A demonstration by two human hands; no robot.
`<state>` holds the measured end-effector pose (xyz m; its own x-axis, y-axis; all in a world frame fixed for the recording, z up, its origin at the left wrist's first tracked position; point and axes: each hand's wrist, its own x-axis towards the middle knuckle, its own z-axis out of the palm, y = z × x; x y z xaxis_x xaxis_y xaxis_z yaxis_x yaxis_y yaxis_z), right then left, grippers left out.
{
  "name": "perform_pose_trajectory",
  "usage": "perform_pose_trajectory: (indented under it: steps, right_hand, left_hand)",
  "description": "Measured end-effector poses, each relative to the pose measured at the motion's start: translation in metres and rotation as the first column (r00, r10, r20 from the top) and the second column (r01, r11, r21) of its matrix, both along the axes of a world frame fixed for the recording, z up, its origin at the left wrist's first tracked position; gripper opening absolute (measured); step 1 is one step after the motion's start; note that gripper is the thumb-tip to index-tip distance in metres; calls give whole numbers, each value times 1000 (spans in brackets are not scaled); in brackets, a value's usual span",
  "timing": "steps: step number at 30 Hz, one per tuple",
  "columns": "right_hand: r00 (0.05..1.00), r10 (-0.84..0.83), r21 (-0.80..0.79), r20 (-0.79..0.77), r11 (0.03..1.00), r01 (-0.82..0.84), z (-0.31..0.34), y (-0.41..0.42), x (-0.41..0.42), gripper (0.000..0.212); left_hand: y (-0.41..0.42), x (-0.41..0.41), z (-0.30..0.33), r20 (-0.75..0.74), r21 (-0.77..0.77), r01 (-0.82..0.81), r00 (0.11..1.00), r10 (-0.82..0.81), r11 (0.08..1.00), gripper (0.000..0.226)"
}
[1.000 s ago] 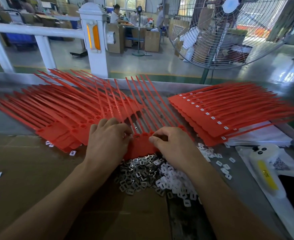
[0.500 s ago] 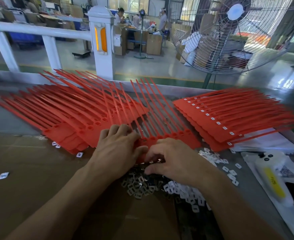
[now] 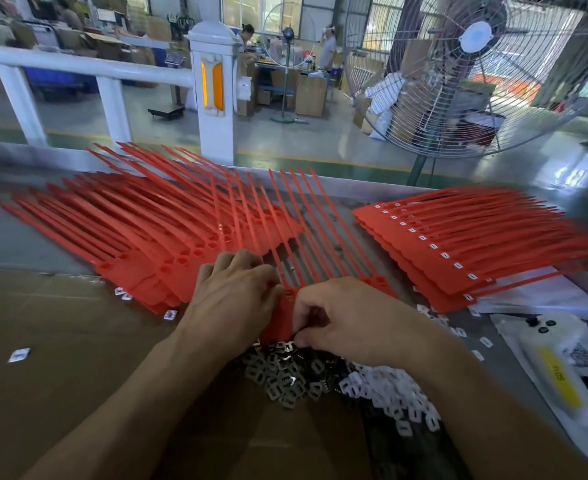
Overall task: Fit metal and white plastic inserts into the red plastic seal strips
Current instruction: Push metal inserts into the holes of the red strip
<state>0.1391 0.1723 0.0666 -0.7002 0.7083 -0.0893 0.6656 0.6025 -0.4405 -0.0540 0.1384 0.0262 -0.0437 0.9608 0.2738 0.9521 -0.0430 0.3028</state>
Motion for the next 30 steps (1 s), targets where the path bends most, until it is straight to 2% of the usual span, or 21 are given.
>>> perform_pose_trajectory:
  steps: [6,11,20,25,30]
  right_hand:
    - [993,37,-84,-112,995,-47,-6,5,7,8]
    - [979,49,-101,-199,992,-70,-9,6,15,16]
    - [925,-122,-137,-359,988,77,-15,5,22,9]
    - [795,-338,-305,-504,931,203,-17,5,21,11]
    - [678,-487,-483,-550,848,218,-18,6,16,16]
  left_hand:
    - [-1,1,0,45,50,-11,999,9,999,26]
    - [-1,1,3,103,103,-19,995,8,995,24]
    - [0,5,5,276,207,-13,960,-45,978,10]
    - [-2,8,9,330,296,68,929,-168,953,9]
    - [-4,15,11,260,355,227,908,-329,907,13]
